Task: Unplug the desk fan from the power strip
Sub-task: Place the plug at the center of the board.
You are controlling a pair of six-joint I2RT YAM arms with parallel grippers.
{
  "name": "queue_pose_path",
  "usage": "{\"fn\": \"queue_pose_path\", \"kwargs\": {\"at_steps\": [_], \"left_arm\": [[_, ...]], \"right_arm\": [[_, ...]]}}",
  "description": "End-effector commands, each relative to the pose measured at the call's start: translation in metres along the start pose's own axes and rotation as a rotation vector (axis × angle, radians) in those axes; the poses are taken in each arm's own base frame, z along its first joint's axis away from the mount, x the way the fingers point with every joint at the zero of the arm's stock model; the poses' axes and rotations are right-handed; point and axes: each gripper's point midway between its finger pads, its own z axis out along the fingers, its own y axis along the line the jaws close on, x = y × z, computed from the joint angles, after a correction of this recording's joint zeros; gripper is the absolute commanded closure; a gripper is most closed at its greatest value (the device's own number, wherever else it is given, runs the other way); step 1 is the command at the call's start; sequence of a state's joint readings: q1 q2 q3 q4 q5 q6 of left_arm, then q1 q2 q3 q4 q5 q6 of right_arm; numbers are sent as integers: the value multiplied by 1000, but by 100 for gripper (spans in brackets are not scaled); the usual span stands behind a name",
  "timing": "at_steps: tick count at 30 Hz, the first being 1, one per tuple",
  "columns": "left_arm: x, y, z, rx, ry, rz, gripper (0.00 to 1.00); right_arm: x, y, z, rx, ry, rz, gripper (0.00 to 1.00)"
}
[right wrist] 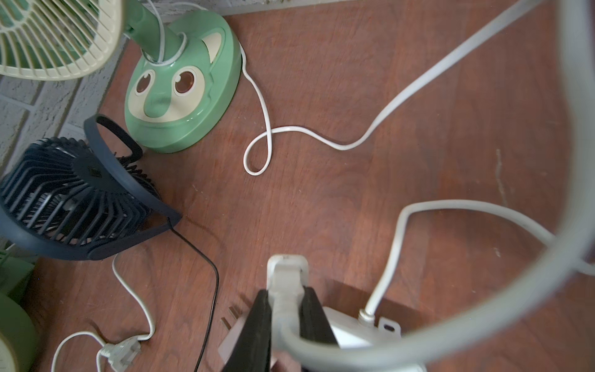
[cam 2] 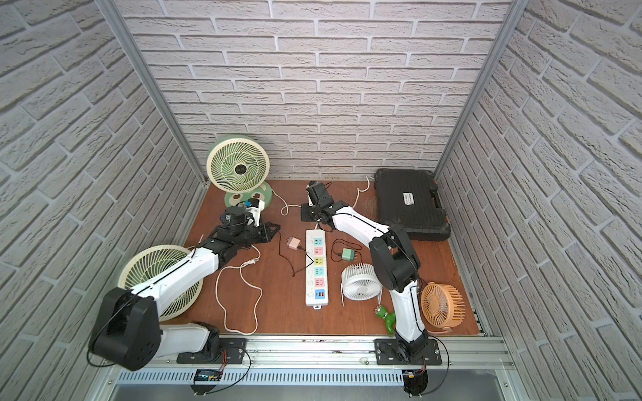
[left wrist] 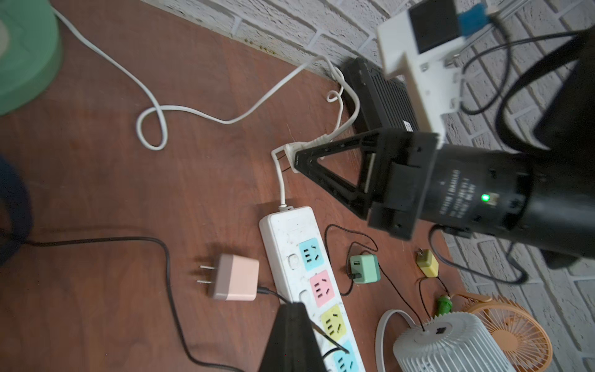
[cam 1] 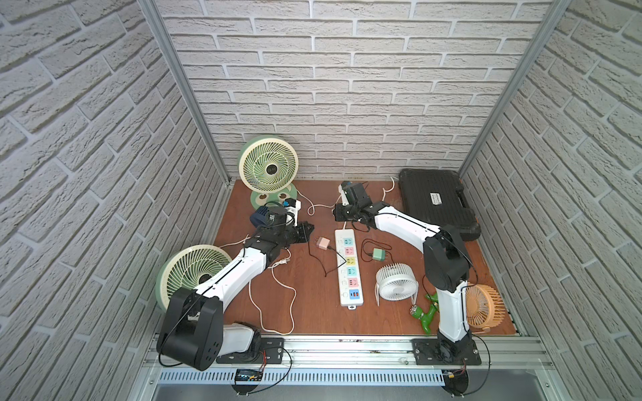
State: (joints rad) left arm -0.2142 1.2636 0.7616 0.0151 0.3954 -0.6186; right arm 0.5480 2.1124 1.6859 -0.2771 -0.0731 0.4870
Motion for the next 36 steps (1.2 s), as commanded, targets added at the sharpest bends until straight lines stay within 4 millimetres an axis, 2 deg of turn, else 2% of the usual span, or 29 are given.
{"fn": "queue_pose_path", "kwargs": {"at_steps": [1, 5, 11, 18, 24, 28, 32, 36], "left_arm": [[-1, 15, -21, -64, -41, 20, 100], [-2, 25, -40, -97, -80, 3, 100], [-1, 32, -55, -123, -107, -9, 100], [1, 38, -58, -135, -111, -19, 100], [1, 43, -58, -145, -112, -26, 100], [1, 46, -56, -147, -115, -28, 100], [1, 52, -54, -159, -117, -31, 99], [1, 59, -48, -171, -122, -32, 93]], "right_arm": [[-10, 27, 12, -82, -1, -15, 86], [-9, 33, 38, -86, 25, -25, 85], [-2, 33, 67, -75, 70, -27, 81], [4, 34, 80, -73, 94, -31, 76], [3, 35, 77, -76, 98, -35, 65], [1, 36, 68, -74, 89, -46, 56], [-6, 32, 50, -59, 73, -53, 48], [-14, 20, 24, -30, 65, -48, 42]]}}
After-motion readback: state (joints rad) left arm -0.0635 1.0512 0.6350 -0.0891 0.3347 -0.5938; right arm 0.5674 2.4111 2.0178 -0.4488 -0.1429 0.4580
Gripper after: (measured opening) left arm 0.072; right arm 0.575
